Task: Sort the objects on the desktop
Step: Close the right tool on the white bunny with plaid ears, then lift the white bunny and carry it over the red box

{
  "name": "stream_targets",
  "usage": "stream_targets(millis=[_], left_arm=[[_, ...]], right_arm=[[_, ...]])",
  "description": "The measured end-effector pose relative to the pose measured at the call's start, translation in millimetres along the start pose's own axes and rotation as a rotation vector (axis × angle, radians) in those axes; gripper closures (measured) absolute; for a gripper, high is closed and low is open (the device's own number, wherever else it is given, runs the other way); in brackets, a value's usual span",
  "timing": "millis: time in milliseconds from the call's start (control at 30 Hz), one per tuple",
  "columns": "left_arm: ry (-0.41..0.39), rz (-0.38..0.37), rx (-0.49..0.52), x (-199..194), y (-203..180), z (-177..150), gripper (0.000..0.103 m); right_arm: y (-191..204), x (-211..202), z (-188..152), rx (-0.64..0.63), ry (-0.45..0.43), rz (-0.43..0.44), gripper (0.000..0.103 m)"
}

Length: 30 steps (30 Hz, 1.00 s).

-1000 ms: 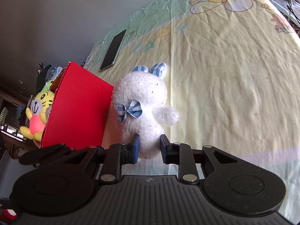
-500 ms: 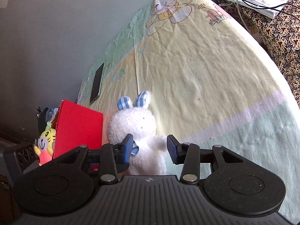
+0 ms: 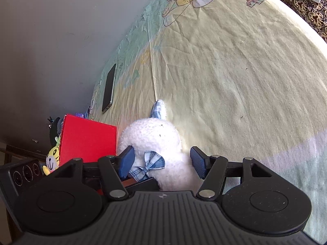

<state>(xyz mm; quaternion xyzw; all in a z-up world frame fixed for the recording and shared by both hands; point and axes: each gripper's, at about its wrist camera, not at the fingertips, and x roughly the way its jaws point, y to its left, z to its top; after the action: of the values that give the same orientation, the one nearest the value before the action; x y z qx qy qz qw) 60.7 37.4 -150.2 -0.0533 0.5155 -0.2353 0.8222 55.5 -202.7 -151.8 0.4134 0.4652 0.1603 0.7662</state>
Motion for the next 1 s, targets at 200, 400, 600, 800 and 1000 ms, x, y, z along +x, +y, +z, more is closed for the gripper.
stream_targets(millis=[200, 400, 600, 800, 1000], left_arm=[[-0.003, 0.018, 0.09, -1, -22, 0, 0.038], [0.003, 0.024, 0.173, -6, -43, -12, 0.04], [-0.031, 0.035, 0.251, -27, -61, -24, 0.04], [-0.039, 0.038, 0.236, -37, -58, -36, 0.04], [-0.007, 0.042, 0.217, -33, -53, -57, 0.039]], right_arm=[[-6, -16, -11, 0.019, 0.027, 0.009, 0.048], [-10, -32, -29, 0.069, 0.042, 0.01, 0.052], [0, -49, -43, 0.08, 0.004, 0.046, 0.066], [6, -51, -54, 0.059, -0.022, -0.005, 0.063], [12, -43, -71, -0.006, -0.023, -0.083, 0.046]])
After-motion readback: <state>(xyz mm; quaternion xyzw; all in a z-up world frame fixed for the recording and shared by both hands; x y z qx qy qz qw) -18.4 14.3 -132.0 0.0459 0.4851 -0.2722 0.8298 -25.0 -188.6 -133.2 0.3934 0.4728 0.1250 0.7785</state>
